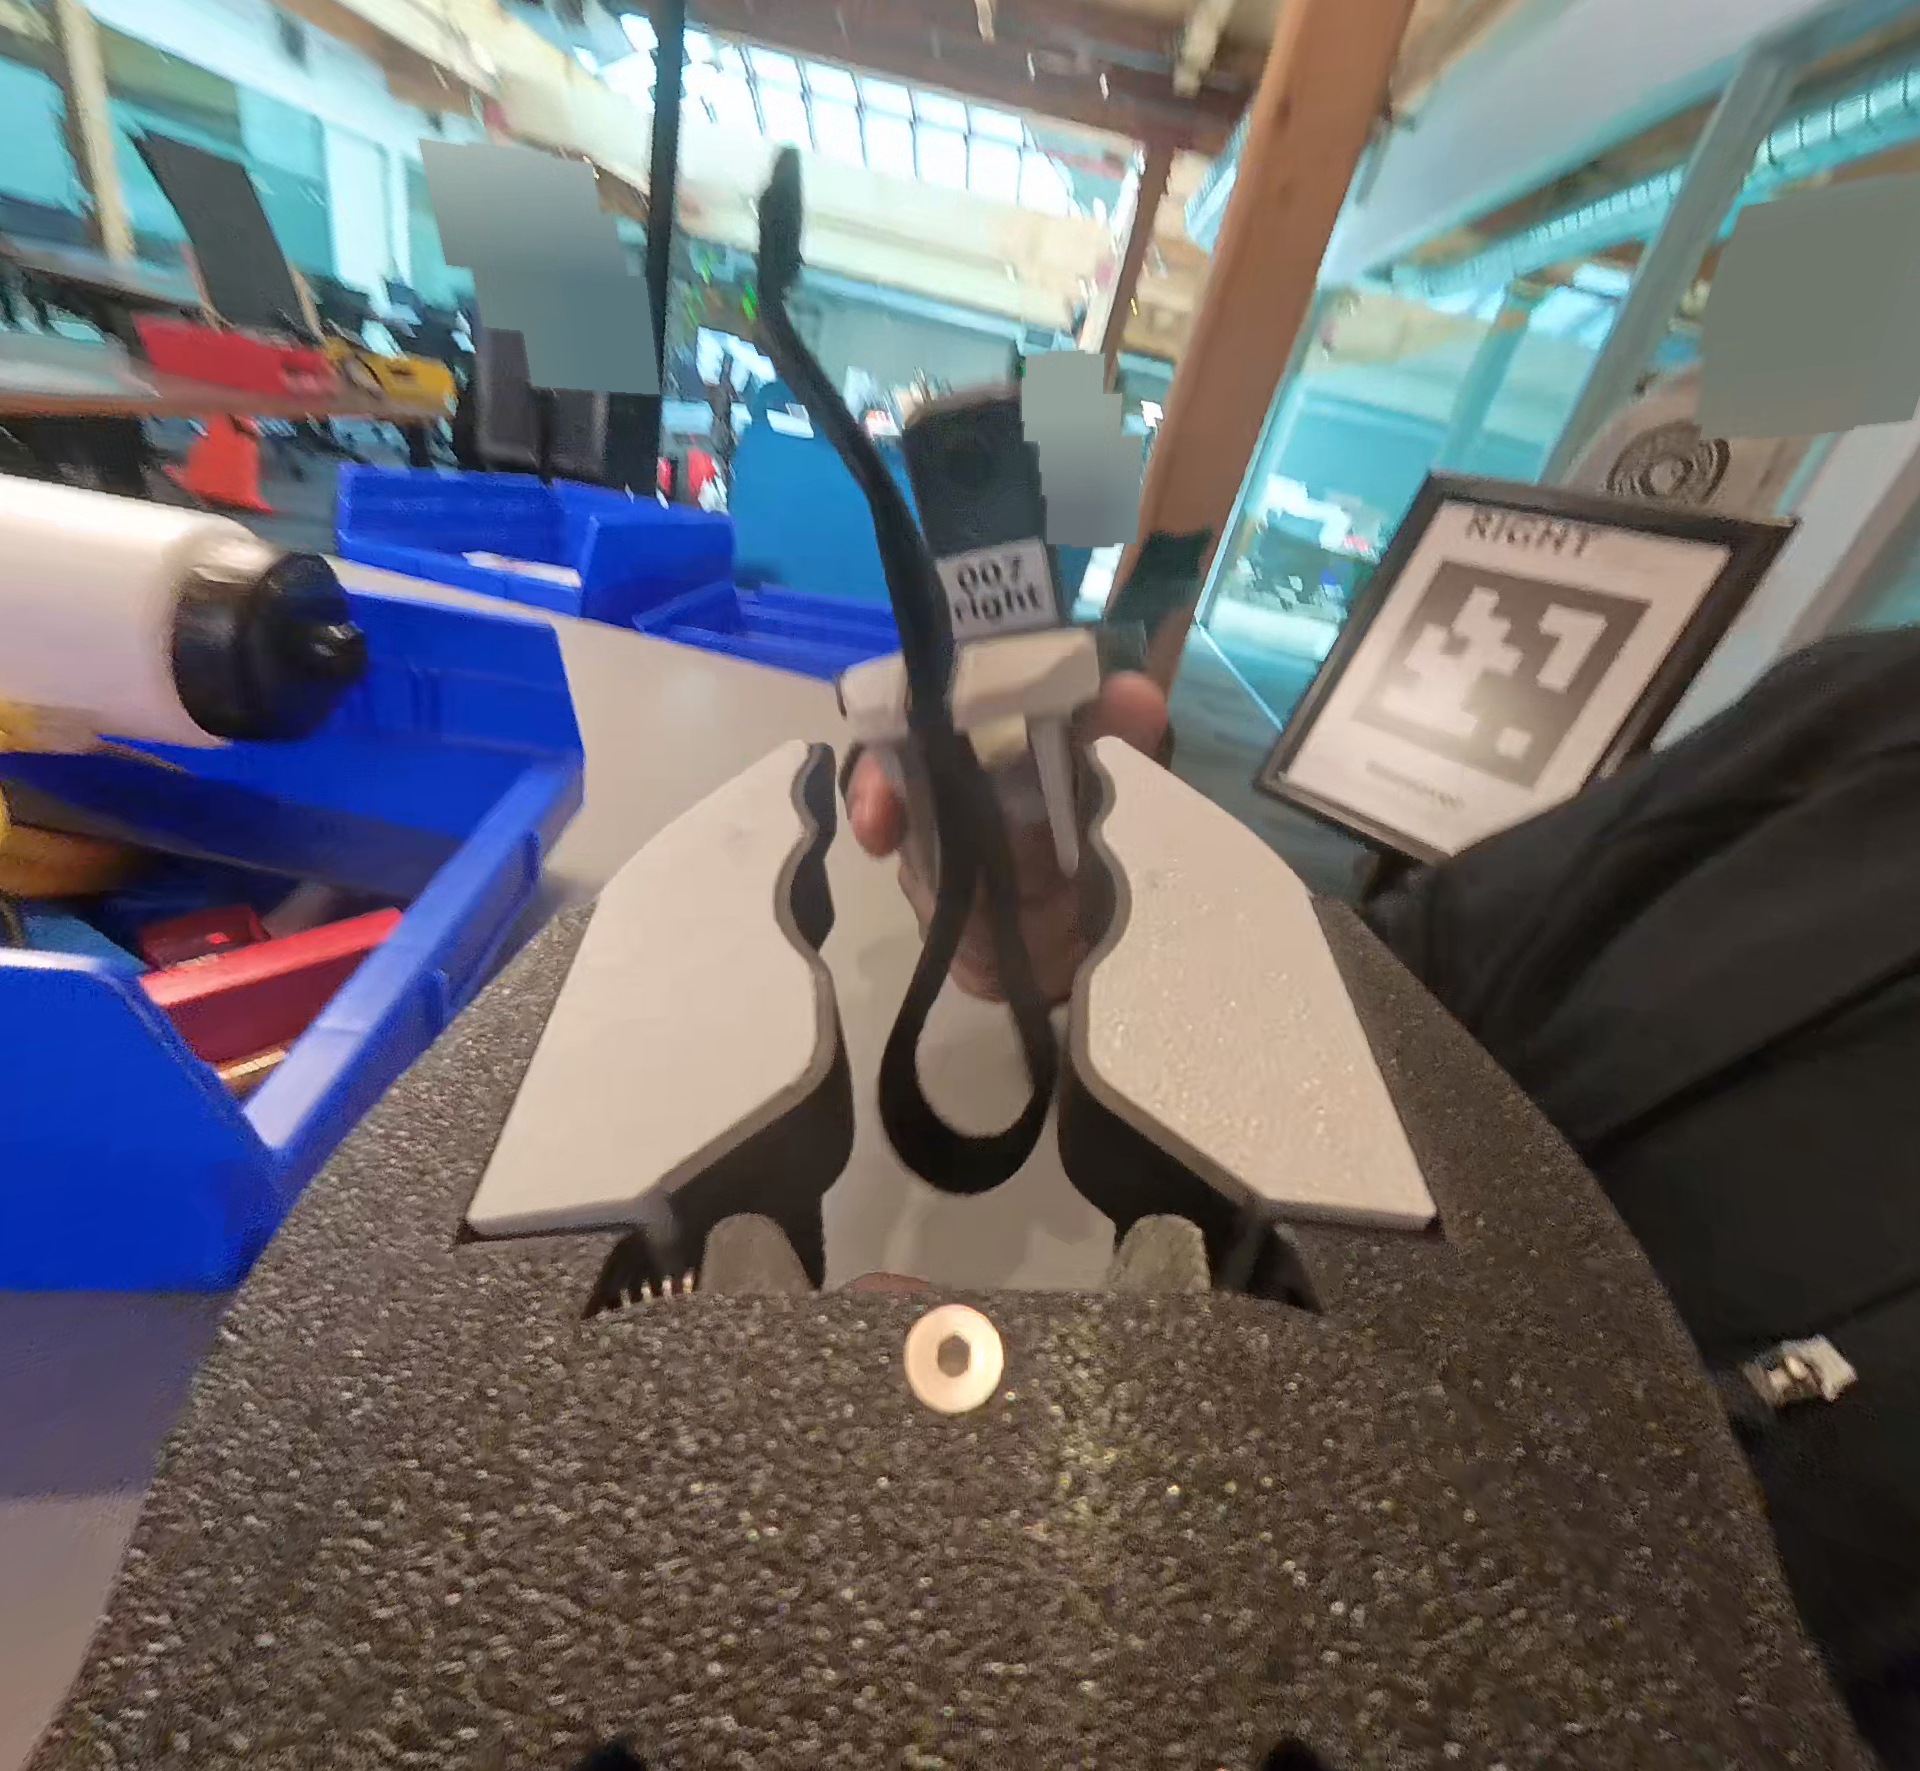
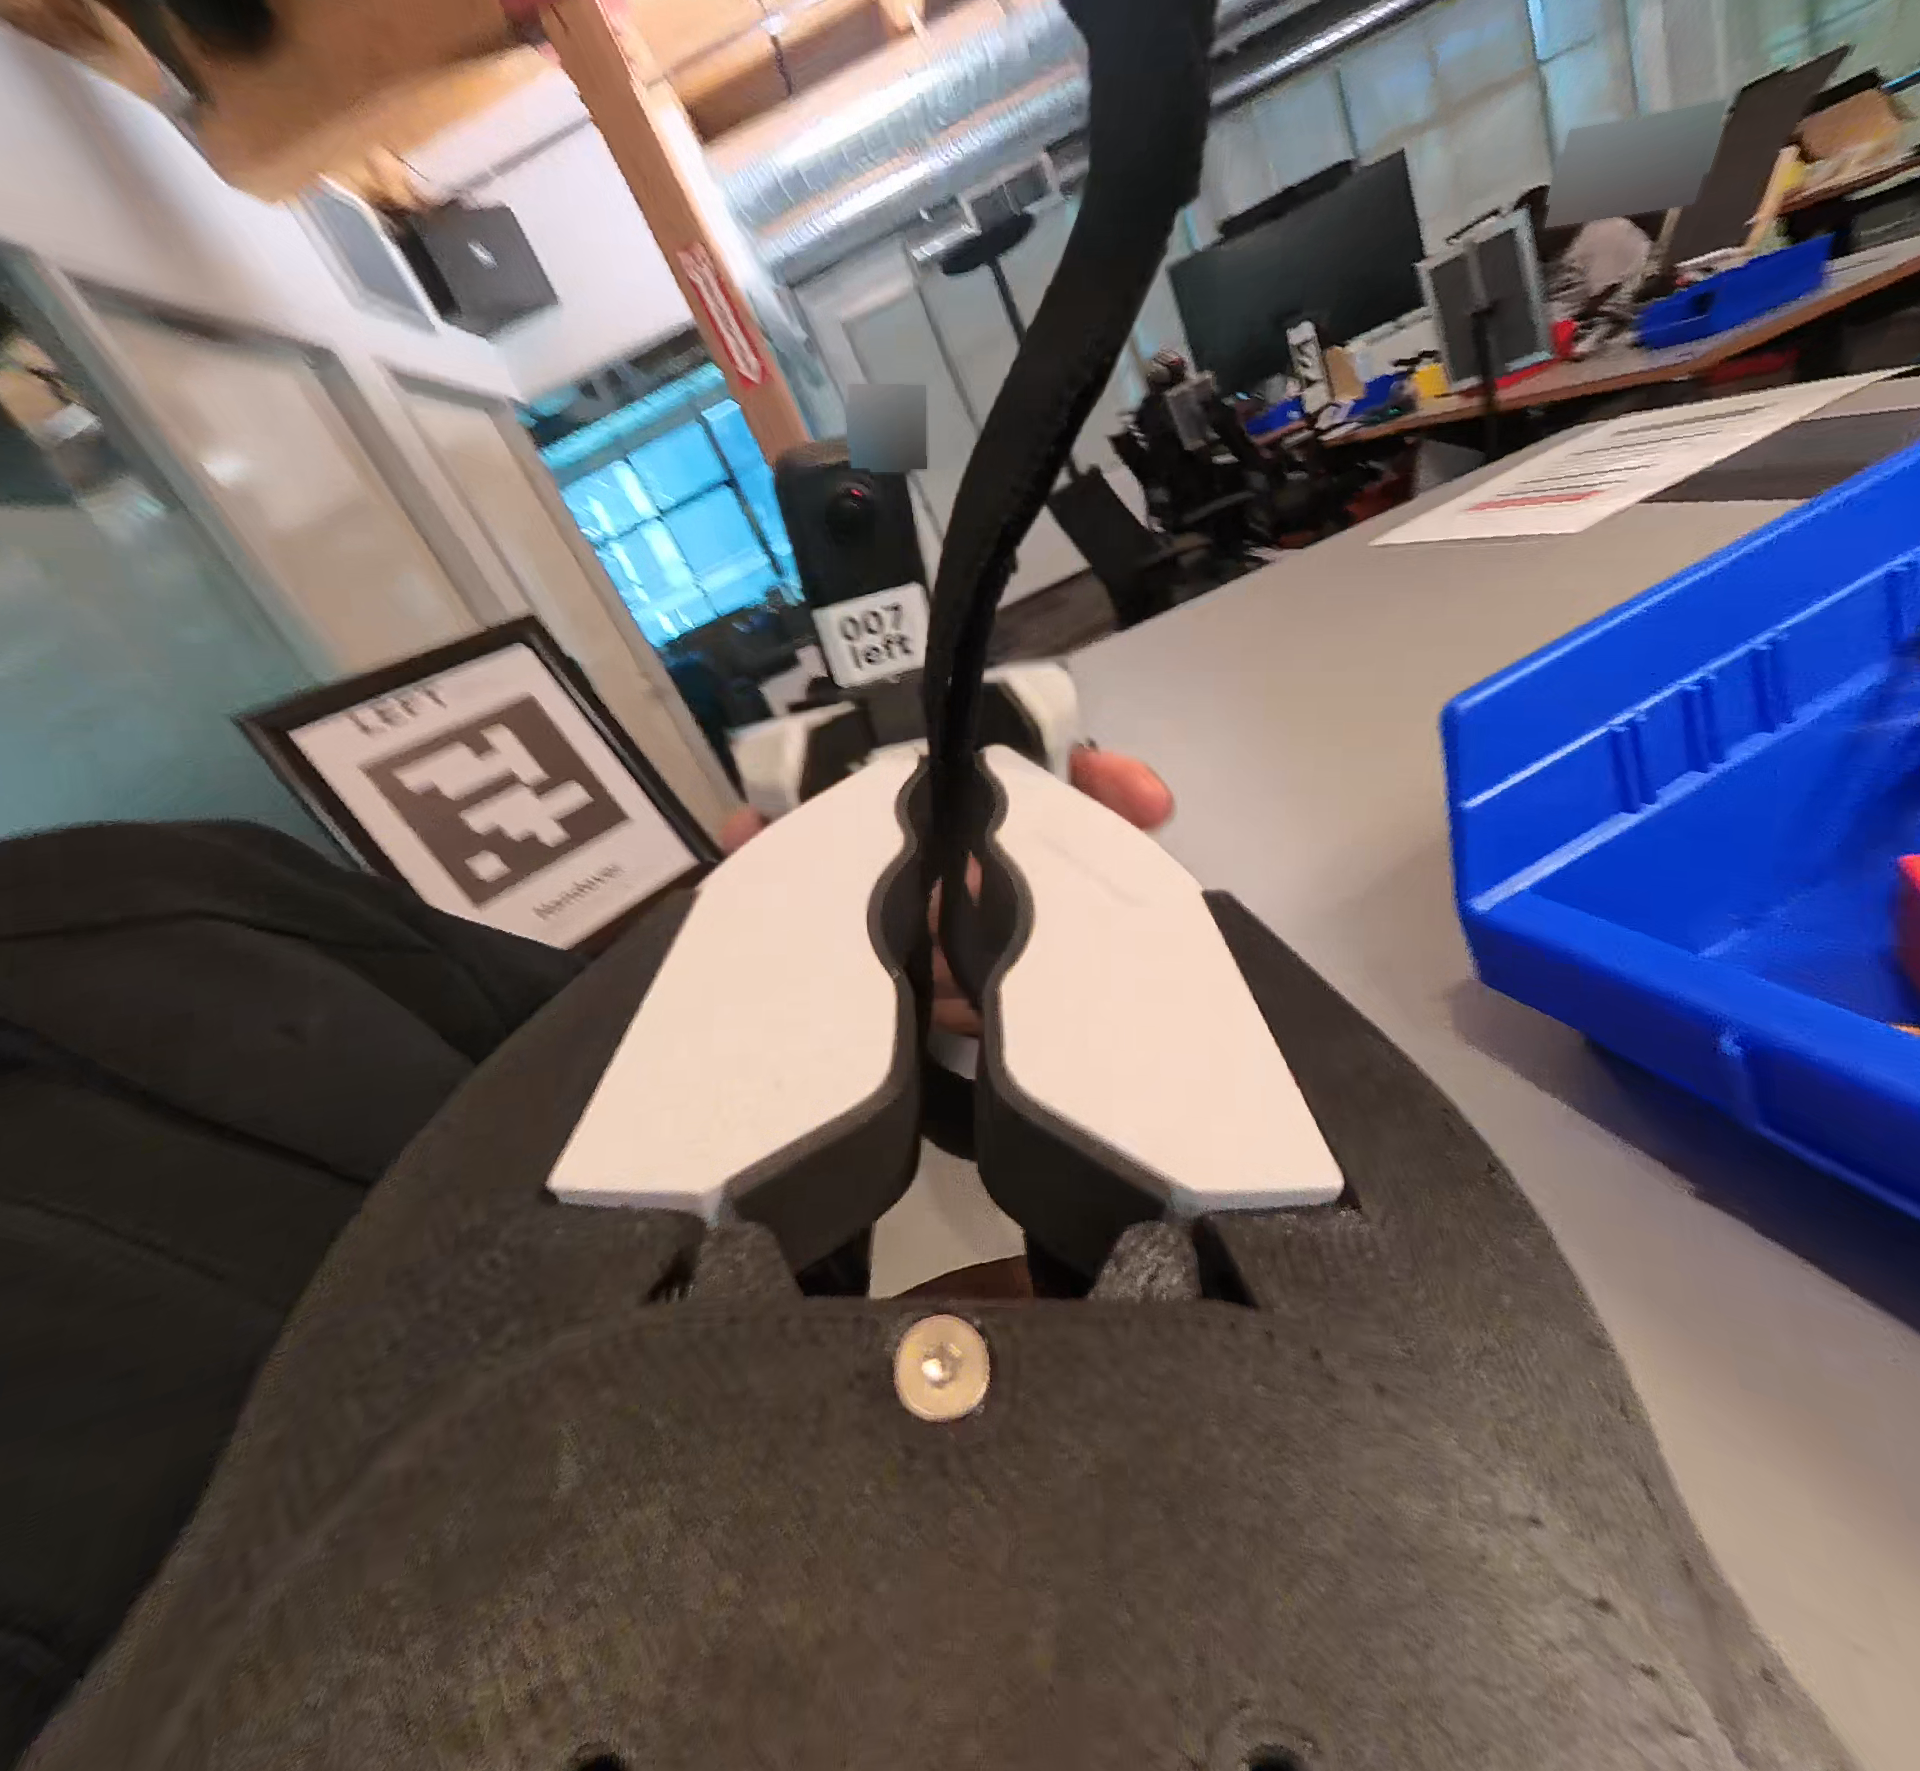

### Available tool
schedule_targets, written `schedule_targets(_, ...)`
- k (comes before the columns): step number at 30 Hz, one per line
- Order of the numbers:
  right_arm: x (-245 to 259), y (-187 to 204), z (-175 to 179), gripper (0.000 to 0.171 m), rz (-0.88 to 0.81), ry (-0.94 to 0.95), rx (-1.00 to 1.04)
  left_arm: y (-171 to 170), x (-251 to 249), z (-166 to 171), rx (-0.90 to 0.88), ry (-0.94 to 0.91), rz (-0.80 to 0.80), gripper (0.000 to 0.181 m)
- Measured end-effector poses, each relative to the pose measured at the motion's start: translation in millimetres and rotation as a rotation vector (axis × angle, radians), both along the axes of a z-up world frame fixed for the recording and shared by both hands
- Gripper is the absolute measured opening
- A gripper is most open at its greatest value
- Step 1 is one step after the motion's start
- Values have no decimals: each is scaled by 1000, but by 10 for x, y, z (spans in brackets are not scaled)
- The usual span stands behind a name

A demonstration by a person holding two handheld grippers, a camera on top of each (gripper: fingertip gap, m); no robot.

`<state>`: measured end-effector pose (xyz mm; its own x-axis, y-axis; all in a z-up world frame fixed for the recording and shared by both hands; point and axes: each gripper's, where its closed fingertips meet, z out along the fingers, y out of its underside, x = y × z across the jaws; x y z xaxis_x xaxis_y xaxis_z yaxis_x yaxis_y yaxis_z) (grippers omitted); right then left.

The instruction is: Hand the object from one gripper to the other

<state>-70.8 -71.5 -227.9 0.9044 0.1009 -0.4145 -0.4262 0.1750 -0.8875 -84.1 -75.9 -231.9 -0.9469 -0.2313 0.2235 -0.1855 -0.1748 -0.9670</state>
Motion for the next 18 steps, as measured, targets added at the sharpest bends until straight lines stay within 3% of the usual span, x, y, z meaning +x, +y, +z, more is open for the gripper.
schedule_targets(5, -42, 4, 24, 6, 63, 63, 38, -161, -135, -257, 126, 29, -115, 43)
schedule_targets(6, -42, 15, 6, 5, 59, 58, 26, -182, -150, -283, 142, 20, -121, 37)
schedule_targets(8, -40, 28, -14, 5, 50, 48, 9, -192, -145, -297, 152, -4, -107, 8)
schedule_targets(10, -23, 24, -8, 7, 31, 41, 6, -187, -130, -283, 139, -3, -102, 7)
schedule_targets(14, 78, -1, -42, 32, -59, -8, -41, -106, -72, -106, 6, 0, -75, 7)
schedule_targets(18, 45, 10, -75, 42, -82, -99, -92, 30, -42, 130, -171, -33, -46, 7)
